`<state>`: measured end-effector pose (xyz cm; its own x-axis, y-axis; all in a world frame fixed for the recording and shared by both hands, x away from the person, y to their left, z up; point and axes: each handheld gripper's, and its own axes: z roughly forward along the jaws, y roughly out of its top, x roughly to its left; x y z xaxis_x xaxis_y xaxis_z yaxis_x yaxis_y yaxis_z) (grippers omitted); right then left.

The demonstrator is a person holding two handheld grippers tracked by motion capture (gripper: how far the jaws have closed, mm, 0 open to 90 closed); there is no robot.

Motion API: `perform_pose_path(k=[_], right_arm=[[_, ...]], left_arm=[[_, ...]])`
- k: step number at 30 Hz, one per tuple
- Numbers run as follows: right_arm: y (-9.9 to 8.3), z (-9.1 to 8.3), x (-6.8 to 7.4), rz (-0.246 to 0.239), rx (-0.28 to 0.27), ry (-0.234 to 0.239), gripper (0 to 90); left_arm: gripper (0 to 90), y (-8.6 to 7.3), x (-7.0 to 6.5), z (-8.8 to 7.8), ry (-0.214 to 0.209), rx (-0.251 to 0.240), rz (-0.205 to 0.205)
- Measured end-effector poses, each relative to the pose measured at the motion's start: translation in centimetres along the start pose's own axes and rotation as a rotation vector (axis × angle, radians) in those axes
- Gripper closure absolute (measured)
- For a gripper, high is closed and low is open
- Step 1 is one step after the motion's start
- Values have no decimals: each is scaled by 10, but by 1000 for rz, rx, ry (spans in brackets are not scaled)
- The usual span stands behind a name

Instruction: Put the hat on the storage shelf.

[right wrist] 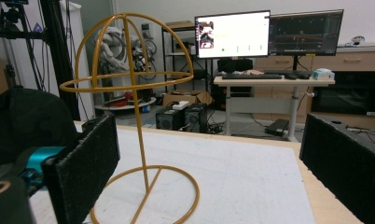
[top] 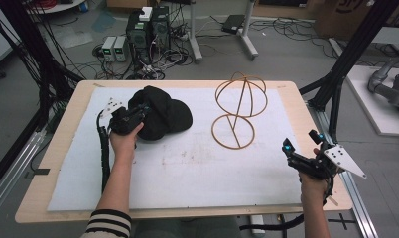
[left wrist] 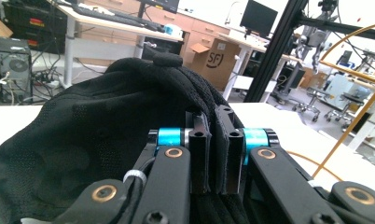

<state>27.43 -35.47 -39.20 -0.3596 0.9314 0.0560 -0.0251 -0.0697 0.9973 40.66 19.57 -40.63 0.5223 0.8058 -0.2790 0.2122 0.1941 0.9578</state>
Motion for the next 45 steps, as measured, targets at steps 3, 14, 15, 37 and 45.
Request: perform_pose_path(k=[3,14,15,37,45], right_arm=[[0,0,0,0,0,0,44],[1,-1,0,2,-3,-1,44],[1,-1,0,1,-4,-1,44],[2,-2,0,9,-11,-2,44],[3,-2,-1,17,-17,-4,44]], left_arm=[[850,5,-2,0,1,9,17],[850,32,-25,2,-36,-33,83],[850,32,-25,2,-36,-33,83],[850,95,-69,-3,-94,-137,127],[850,113,-82,-1,-104,-163,123]])
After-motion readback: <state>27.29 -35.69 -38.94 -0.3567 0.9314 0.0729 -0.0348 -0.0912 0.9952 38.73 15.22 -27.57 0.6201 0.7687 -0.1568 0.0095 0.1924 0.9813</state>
